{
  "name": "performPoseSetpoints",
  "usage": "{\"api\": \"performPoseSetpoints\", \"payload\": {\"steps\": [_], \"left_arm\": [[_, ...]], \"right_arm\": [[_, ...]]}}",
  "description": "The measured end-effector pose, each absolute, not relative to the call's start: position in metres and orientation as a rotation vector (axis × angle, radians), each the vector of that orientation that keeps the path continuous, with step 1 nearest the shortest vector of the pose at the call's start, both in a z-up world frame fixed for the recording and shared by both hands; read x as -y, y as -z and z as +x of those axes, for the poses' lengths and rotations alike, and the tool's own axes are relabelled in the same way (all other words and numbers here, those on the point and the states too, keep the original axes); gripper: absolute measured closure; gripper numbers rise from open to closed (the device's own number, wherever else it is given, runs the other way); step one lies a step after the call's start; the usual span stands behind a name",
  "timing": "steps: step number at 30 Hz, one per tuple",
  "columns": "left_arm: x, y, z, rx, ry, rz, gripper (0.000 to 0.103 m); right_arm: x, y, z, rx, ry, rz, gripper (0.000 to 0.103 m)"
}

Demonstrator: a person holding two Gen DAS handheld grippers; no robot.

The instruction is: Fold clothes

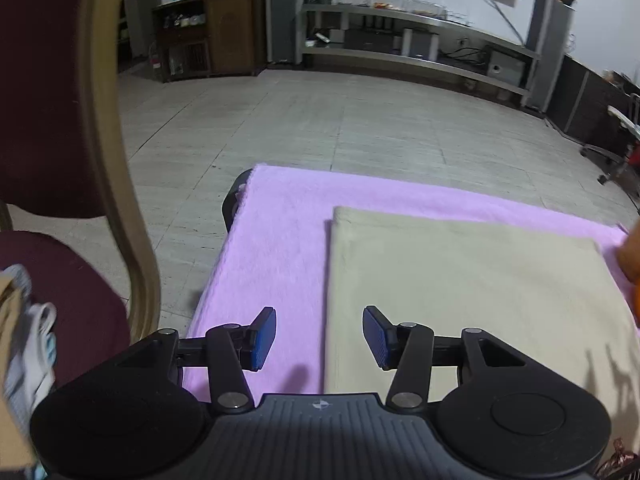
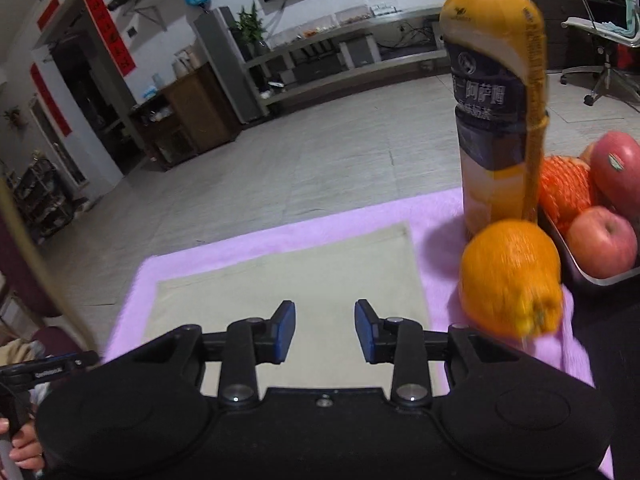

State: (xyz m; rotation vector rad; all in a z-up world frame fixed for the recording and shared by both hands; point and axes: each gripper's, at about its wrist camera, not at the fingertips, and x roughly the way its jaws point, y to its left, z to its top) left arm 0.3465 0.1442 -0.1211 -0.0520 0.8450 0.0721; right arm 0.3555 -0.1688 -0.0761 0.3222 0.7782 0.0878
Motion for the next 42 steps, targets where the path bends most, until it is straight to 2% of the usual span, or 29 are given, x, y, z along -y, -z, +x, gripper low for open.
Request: {"api": "performPoseSetpoints", "payload": {"steps": [10, 15, 16, 22, 24, 25, 26, 31, 34, 35, 42], "left_arm": [[-0.144, 0.156, 0.430, -0.899, -0.143, -0.056, 0.054], [-0.137, 0.174, 0.448, -0.971, -0.140, -0.011, 0.055], [-0.135, 0.177, 0.451, -0.983, -0.139, -0.003, 0.053], [-0.137, 0.178, 0.441, -0.957, -0.106, -0.003, 0.053], [-0.136, 0.177, 0.439, -0.946, -0.108, 0.001, 0.053], [-0.136, 0.177, 0.438, -0.940, -0.115, -0.007, 0.051], [-0.135, 0.178, 0.436, -0.931, -0.128, -0.012, 0.050], [-0.125, 0.181, 0.443, -0.912, -0.202, 0.002, 0.048], [-0.121, 0.168, 0.433, -0.935, -0.204, -0.026, 0.061], [-0.120, 0.162, 0.427, -0.937, -0.196, -0.043, 0.061], [-0.129, 0.112, 0.323, -0.884, -0.021, -0.221, 0.059]], "right_arm": [[0.176, 0.139, 0.462, -0.854, 0.108, 0.322, 0.070], [0.180, 0.160, 0.486, -0.888, 0.181, 0.354, 0.070], [0.180, 0.162, 0.489, -0.891, 0.187, 0.351, 0.070], [0.185, 0.180, 0.511, -0.933, 0.178, 0.343, 0.071], [0.181, 0.183, 0.511, -0.916, 0.169, 0.317, 0.072], [0.178, 0.183, 0.510, -0.911, 0.160, 0.294, 0.080], [0.174, 0.182, 0.507, -0.910, 0.144, 0.275, 0.096], [0.149, 0.150, 0.477, -0.787, 0.108, 0.158, 0.097], [0.136, 0.122, 0.452, -0.720, 0.048, 0.102, 0.097], [0.133, 0.113, 0.443, -0.701, 0.027, 0.081, 0.097], [0.116, 0.055, 0.382, -0.589, -0.110, -0.010, 0.097]]}}
